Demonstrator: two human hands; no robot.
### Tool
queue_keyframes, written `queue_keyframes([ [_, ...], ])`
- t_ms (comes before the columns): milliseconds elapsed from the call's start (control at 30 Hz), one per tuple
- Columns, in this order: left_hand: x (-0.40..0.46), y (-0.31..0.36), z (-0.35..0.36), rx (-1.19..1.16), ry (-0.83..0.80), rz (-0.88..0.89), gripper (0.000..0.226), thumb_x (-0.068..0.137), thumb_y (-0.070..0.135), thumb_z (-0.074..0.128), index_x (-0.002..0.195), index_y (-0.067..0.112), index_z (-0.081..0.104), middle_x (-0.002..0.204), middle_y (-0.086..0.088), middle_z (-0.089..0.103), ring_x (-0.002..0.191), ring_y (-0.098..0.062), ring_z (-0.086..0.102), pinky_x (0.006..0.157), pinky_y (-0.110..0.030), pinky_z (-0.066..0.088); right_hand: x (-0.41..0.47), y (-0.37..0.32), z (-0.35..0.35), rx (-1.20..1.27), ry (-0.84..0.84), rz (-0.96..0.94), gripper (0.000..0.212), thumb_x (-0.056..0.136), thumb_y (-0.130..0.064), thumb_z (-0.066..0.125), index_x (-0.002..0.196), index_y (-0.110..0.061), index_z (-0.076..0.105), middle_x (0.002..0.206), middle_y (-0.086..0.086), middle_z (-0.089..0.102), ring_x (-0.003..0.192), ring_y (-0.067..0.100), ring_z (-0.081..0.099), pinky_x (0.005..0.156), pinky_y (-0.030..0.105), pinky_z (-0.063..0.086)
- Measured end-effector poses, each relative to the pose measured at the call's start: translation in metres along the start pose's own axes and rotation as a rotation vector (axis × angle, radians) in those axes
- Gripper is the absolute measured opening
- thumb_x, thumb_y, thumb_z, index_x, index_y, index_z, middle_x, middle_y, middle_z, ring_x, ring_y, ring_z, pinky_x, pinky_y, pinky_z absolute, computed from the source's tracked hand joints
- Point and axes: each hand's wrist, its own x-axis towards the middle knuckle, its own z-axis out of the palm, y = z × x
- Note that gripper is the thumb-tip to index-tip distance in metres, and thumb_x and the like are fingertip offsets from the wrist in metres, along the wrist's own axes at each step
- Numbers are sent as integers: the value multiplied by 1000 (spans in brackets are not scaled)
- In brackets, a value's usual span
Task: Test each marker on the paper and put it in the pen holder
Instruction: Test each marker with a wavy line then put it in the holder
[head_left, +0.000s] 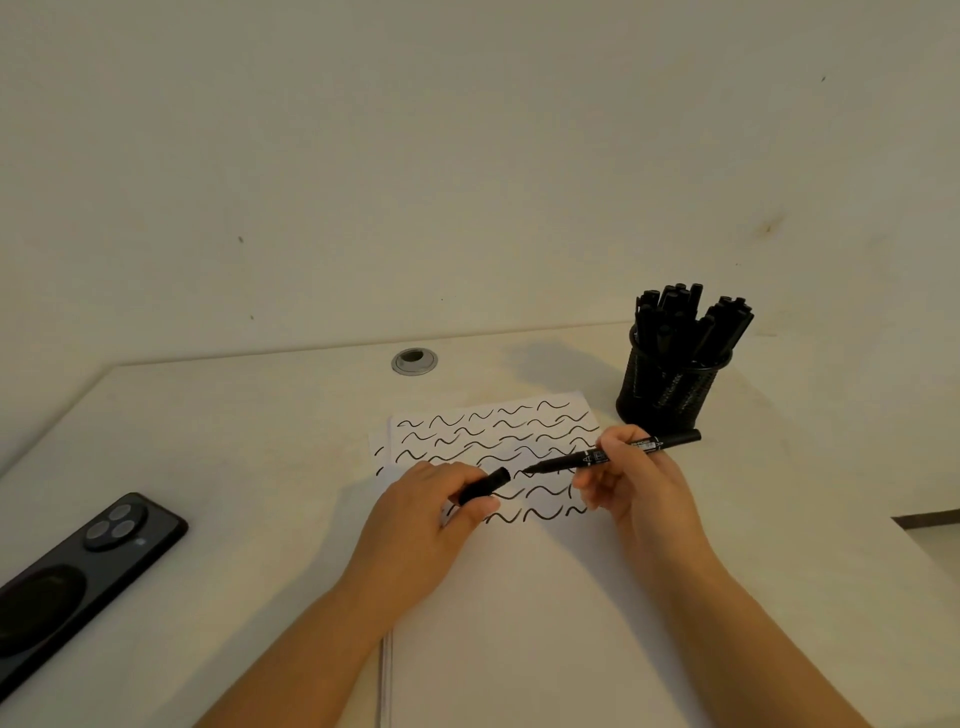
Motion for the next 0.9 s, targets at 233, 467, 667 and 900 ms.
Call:
queue_keyframes([
  [233,-1,2,0,-11,-32,9,20,84,40,57,101,32,63,80,25,53,86,7,45,66,-5,33,-2,3,0,-81,-63,-3,20,92,-5,43,74,-11,48,54,10,64,46,17,54,45,23,44],
  [467,-2,5,0,-17,-45,22,18,84,37,59,101,32,64,79,28,53,86,8,45,67,-4,31,-5,5,2,-204,-150,-32,16,89,-4,50,75,-10,54,60,12,67,50,17,58,49,23,48],
  [667,-3,6,0,-99,-27,41,27,84,47,44,91,30,65,68,17,54,75,-2,48,61,-11,33,-11,6,7,-267,-256,-57,11,83,0,59,74,-6,60,59,8,65,53,13,57,50,21,47],
  [900,-6,12,1,-244,17,10,20,86,42,43,75,33,57,52,13,48,51,-5,41,48,-12,29,-15,5,10,-196,-292,-79,6,79,2,60,75,0,57,55,7,62,49,13,54,48,20,44],
])
